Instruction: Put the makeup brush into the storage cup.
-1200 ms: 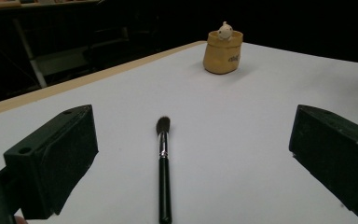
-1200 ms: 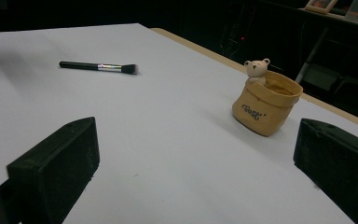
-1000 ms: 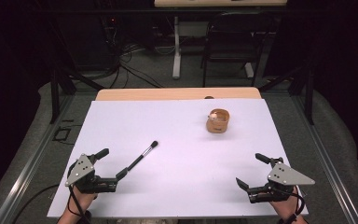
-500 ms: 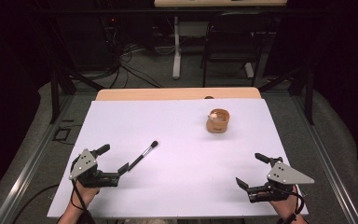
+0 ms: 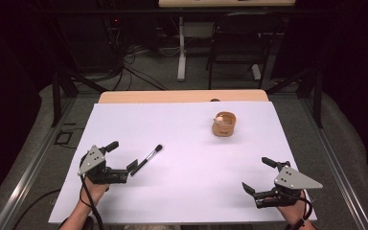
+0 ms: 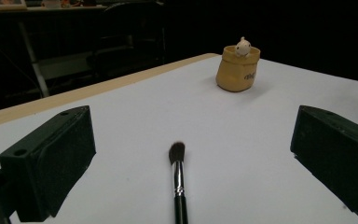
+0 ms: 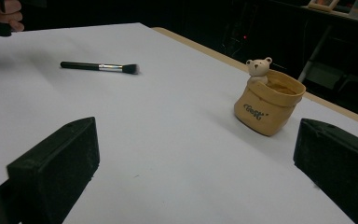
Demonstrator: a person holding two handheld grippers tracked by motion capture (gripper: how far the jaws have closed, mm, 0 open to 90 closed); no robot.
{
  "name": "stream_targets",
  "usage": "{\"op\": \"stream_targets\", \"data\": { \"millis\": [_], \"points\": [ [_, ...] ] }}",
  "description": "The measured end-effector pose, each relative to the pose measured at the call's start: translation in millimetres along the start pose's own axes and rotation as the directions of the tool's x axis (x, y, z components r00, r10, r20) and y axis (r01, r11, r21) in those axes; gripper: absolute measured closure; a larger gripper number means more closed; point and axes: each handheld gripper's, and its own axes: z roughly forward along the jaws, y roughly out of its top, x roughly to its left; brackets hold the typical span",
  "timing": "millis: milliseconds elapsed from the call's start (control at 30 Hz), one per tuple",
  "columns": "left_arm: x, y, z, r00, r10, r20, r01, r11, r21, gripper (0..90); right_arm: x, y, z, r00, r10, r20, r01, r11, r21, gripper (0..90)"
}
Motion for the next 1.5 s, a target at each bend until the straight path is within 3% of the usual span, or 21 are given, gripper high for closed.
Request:
{"op": "stream_targets", "data": {
  "millis": [67,200,567,1500],
  "points": [
    [4.5,-0.3,5.8,0.9995,-0.028,-0.011,0.028,0.9996,-0.007,0.0,-0.1,-0.1,0.4,1.0000,0.003,0.002,-0.003,1.000,0.003,0.0],
    [8.1,0.3,10.7,0.9988,-0.048,-0.005,0.048,0.9988,-0.012,0.0,0.0,-0.1,0.4,1.0000,0.003,0.003,-0.003,1.000,0.001,0.0],
    [11.3,3.3,27.0,0.9983,-0.055,-0.021,0.054,0.9979,-0.035,0.0,0.0,0.0,0.5,1.0000,-0.001,-0.001,0.001,1.000,0.007,0.0],
    [16.5,7.8,67.4,0.9986,-0.034,-0.040,0.033,0.9991,-0.028,0.0,-0.4,-0.4,0.6,1.0000,0.000,0.000,0.000,1.000,0.011,0.0]
  ]
}}
